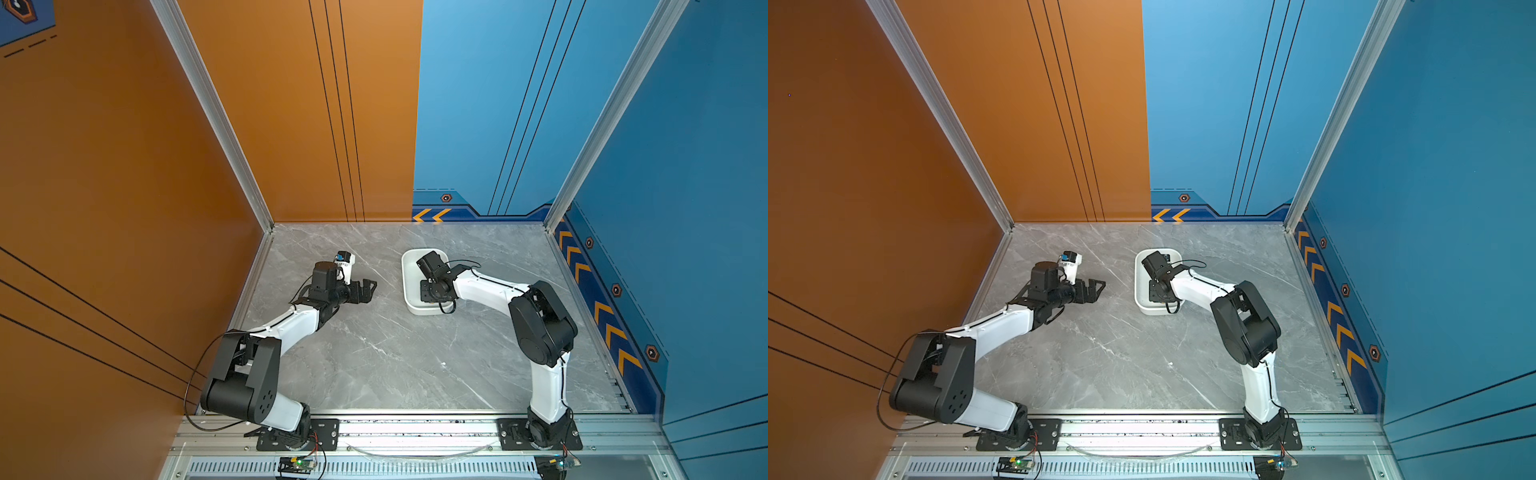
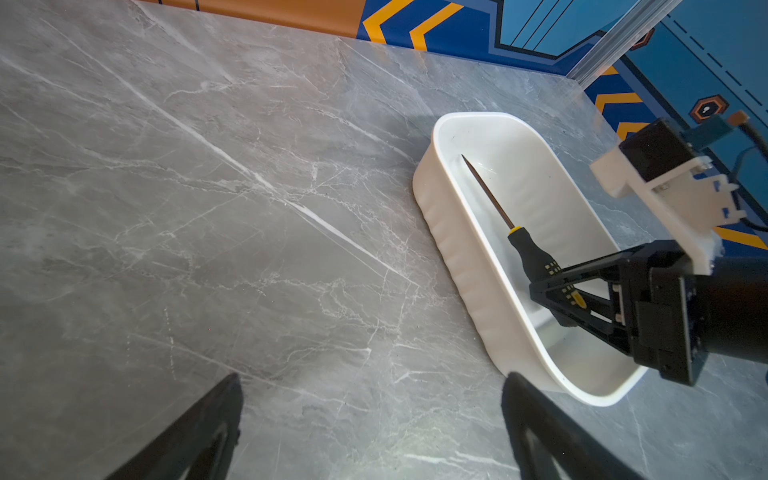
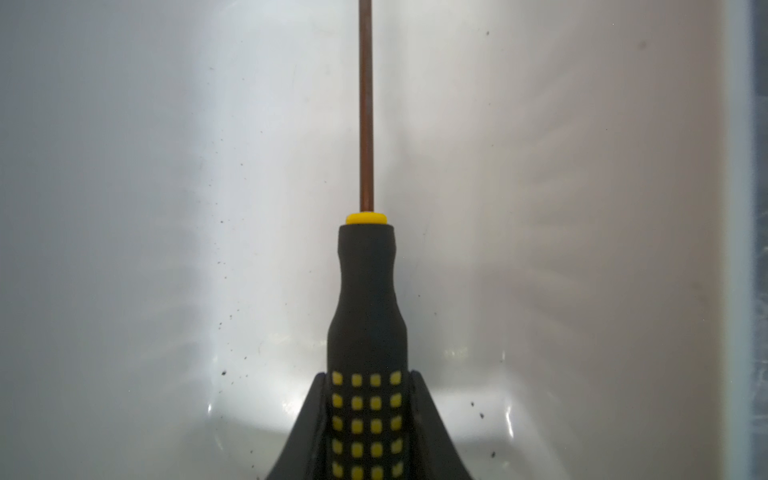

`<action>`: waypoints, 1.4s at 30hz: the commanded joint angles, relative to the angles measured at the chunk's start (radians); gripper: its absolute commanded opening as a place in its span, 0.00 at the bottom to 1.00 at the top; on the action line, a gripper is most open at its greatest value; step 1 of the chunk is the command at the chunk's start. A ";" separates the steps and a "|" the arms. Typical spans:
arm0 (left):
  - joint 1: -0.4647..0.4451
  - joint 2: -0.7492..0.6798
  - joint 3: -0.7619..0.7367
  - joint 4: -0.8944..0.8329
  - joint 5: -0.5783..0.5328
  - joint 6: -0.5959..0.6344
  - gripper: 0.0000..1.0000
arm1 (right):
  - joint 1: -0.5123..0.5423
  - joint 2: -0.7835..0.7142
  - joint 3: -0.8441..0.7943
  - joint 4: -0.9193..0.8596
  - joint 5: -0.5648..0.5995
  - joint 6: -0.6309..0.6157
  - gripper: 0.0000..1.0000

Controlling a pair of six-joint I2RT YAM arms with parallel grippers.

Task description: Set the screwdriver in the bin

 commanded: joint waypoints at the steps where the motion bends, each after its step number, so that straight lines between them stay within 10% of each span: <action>1: 0.009 -0.024 -0.012 -0.024 0.009 0.028 0.98 | 0.004 0.025 0.030 -0.017 0.031 0.024 0.00; 24: 0.019 -0.065 -0.017 -0.075 -0.057 0.070 0.98 | 0.008 0.000 0.030 -0.011 0.010 0.004 0.57; 30: 0.028 -0.141 -0.040 -0.095 -0.106 0.098 0.98 | -0.003 -0.211 0.019 -0.049 0.048 -0.083 0.64; 34: 0.038 -0.220 -0.062 -0.125 -0.156 0.148 0.98 | -0.028 -0.456 -0.080 0.002 0.165 -0.349 0.66; 38: 0.041 -0.323 -0.169 -0.023 -0.243 0.217 0.98 | -0.185 -0.722 -0.361 0.262 0.026 -0.586 0.68; 42: 0.077 -0.406 -0.293 0.114 -0.375 0.242 0.98 | -0.497 -0.880 -0.587 0.452 -0.189 -0.460 0.69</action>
